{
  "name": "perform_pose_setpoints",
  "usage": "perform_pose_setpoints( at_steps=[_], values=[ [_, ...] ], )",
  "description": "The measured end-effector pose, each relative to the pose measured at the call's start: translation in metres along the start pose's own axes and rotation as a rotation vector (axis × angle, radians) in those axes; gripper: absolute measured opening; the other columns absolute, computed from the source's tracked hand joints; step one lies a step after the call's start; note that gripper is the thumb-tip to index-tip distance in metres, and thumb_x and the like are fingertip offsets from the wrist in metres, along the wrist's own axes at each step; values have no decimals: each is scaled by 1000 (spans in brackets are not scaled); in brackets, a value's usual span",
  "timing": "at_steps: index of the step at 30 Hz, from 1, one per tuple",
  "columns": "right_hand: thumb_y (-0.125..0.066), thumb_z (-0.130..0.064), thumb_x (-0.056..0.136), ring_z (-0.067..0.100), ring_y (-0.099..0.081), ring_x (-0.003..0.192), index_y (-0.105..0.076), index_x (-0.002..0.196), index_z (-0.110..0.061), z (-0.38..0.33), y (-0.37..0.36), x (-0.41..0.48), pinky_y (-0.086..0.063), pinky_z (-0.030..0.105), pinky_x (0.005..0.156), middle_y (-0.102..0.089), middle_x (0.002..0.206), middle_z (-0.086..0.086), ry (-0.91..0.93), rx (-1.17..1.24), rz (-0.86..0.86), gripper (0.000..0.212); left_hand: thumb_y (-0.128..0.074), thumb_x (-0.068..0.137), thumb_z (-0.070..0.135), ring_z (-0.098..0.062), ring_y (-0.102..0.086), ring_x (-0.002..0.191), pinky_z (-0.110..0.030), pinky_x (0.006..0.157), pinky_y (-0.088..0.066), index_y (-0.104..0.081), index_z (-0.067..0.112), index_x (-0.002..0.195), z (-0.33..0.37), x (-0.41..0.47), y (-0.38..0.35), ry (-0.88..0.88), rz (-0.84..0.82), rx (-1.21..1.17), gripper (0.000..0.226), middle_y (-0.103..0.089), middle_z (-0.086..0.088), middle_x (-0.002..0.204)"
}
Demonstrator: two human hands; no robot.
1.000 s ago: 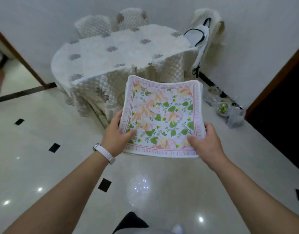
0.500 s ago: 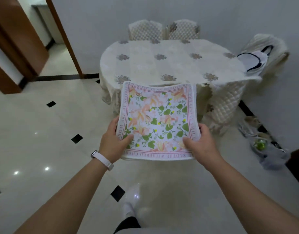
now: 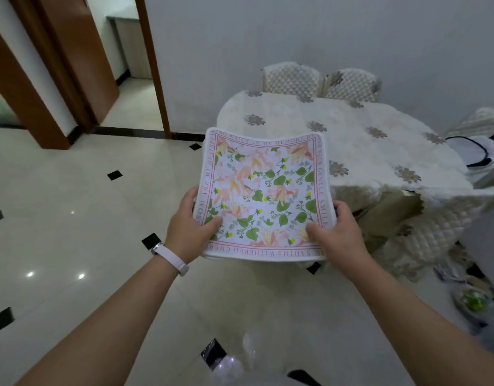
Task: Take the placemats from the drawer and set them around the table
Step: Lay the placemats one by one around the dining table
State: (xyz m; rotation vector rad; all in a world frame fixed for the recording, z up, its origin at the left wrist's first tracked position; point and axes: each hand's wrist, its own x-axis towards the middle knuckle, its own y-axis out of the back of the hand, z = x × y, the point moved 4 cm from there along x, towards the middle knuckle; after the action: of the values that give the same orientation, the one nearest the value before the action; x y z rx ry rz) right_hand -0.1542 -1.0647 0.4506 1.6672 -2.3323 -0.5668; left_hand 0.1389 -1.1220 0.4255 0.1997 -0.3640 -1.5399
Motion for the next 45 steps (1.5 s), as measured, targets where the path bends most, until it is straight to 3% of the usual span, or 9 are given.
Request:
perform_pose_setpoints(
  at_steps=[2,5,15,23,27,31,39,41,45],
  values=[
    [-72,-8,86,9,-69,86,-47,122,-18,-11,-19,12,-59,21,62,-66,106,-5,12,-4,-40,45,-77,79,16,4,-67,79,-24,67,-59,-42,36,132,-7,6,16,16,34,-16,66,-64,20,101],
    [-73,-10,84,16,-71,87,-47,120,-21,-18,-55,30,-62,38,72,-67,108,-2,3,-29,-103,45,-76,80,15,6,-66,80,-18,66,-56,-41,37,133,-20,14,44,48,85,-12,66,-63,21,102],
    [-76,-18,78,19,-70,94,-47,115,-29,-46,-198,126,-59,48,84,-67,111,-3,3,-12,-268,48,-76,79,15,11,-64,75,-9,60,-50,-43,36,132,-75,96,137,157,223,128,66,-64,21,96],
    [-71,-16,85,18,-70,90,-47,116,-26,-103,-281,207,-59,43,82,-67,108,-5,45,8,-344,41,-74,80,16,5,-66,73,-16,58,-54,-42,36,132,-86,190,196,180,283,194,64,-63,19,95],
    [-69,-11,87,1,-66,80,-47,118,-23,-125,-302,229,-53,16,61,-65,101,-12,61,36,-340,40,-74,80,16,2,-67,76,-22,61,-56,-42,36,132,-94,220,218,168,298,183,64,-64,18,98],
    [-67,-7,88,-4,-67,68,-46,118,-21,-136,-324,249,-51,12,51,-64,97,-14,39,51,-343,39,-74,80,16,0,-67,78,-22,62,-57,-42,37,133,-109,255,231,159,276,154,66,-64,17,101],
    [-69,-12,87,7,-70,80,-47,122,-20,-152,-395,296,-56,18,60,-67,102,-9,-44,33,-223,42,-74,81,13,3,-67,76,-22,63,-57,-41,43,124,-160,358,268,129,130,100,62,-65,17,98],
    [-69,-10,87,11,-71,84,-47,124,-18,-160,-419,309,-58,24,64,-68,106,-3,-63,31,-178,44,-74,81,12,6,-66,77,-20,62,-57,-42,39,127,-172,391,283,117,74,97,62,-64,18,98],
    [-70,-13,87,18,-73,86,-44,127,-17,-186,-469,335,-62,38,72,-68,111,3,-82,38,-105,48,-75,80,13,2,-68,80,-29,65,-60,-43,32,133,-192,462,321,74,-9,82,64,-65,17,102]
  ],
)
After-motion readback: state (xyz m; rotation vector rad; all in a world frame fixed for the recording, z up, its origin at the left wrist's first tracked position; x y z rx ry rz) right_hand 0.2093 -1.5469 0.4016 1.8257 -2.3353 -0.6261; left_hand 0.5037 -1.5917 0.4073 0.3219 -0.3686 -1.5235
